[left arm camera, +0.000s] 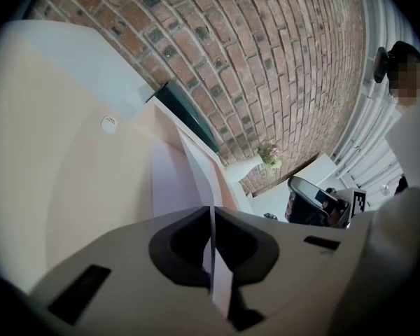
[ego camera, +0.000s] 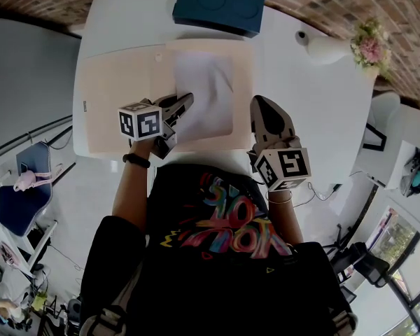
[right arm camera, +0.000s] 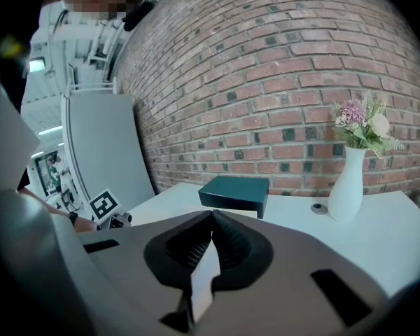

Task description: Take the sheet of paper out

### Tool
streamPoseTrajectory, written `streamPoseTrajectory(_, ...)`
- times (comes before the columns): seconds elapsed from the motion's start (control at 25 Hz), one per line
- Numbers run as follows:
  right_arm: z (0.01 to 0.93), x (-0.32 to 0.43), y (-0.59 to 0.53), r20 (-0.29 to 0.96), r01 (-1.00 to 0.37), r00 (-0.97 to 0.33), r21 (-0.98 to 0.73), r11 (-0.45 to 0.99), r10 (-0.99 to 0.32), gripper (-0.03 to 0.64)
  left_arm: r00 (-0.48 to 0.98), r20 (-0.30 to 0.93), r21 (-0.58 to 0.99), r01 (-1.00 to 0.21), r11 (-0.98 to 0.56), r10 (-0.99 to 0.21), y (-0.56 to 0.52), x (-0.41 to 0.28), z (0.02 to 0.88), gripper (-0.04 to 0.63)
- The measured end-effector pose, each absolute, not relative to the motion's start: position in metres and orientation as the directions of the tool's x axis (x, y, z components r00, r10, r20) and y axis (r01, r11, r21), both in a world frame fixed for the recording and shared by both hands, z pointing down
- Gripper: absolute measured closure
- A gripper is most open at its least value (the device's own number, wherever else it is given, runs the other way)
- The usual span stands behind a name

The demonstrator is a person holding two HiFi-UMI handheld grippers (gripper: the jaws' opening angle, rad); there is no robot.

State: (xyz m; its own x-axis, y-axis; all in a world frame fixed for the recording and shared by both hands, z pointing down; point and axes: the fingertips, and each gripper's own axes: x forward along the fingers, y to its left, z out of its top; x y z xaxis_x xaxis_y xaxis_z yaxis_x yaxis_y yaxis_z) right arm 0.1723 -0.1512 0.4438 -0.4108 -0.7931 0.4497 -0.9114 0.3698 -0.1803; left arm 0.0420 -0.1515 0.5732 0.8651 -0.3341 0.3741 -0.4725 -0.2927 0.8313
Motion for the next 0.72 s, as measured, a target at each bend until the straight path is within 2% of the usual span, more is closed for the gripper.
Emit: streamPoseTrajectory(0.72, 0.423, 0.155, -0.131, 0.407, -0.894, -0.446, -0.167, 0.416, -0.797, 0.597, 0.819, 0.357, 0.803, -0.515, -0.300, -0.450, -0.137, -0.005, 0.540, 0.572)
